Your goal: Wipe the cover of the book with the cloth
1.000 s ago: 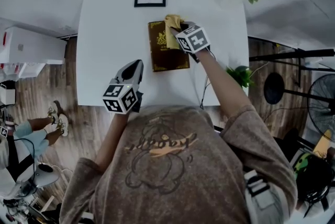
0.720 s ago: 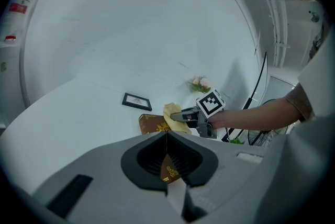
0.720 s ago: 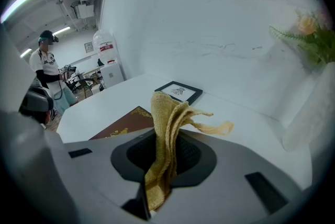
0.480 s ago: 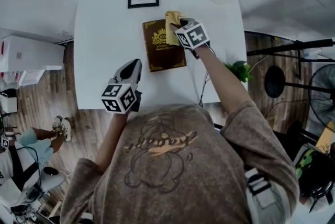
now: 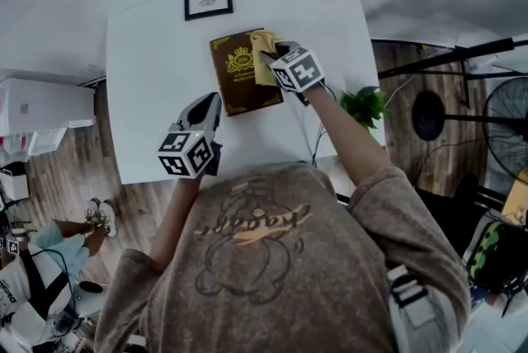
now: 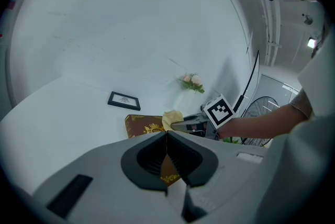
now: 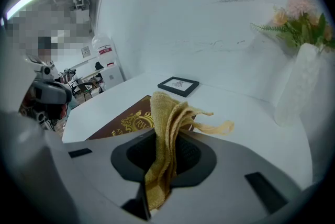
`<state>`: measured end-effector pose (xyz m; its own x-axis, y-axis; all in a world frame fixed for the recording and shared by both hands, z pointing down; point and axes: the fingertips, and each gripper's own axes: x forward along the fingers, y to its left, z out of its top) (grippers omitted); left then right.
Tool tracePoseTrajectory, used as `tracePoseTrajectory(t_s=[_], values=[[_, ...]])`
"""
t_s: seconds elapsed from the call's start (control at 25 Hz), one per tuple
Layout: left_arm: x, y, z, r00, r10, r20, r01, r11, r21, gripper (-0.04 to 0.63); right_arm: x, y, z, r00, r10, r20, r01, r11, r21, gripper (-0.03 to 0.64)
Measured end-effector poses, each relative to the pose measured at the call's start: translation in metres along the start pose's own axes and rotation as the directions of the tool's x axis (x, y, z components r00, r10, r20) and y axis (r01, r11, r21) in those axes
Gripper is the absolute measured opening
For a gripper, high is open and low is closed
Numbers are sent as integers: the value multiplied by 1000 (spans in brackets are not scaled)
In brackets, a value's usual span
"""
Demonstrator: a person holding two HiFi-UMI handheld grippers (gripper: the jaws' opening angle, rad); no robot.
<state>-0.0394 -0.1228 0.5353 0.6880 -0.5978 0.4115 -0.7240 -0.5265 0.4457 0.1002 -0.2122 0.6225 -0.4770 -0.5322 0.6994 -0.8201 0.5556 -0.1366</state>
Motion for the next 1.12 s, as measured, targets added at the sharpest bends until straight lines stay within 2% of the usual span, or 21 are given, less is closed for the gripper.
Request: tracePoseTrajectory(t_s=[0.36,0.52,0.68,0.92,1.12], values=[[12,-16,1,998,-53,-12,54,998,13,5,-25,20,-31,1000,16,-17,-16,1000,21,66],[16,-22,5,997,-71,-1,71,997,16,5,-36,39,-45,999,33,-28,-33,999,-6,66],[19,-28,10,996,-86,13,85,996,18,5,-48,47,-58,999,44,-25,-43,999,18,66],[16,-32,40,993,-110,46,106,991,77,5,-67,58,-77,998,54,-38,-52,997,61,66],[12,-32,63,991,-111,75,106,992,74,5,-81,69,-87,994,94,-52,-88,990,109,66]])
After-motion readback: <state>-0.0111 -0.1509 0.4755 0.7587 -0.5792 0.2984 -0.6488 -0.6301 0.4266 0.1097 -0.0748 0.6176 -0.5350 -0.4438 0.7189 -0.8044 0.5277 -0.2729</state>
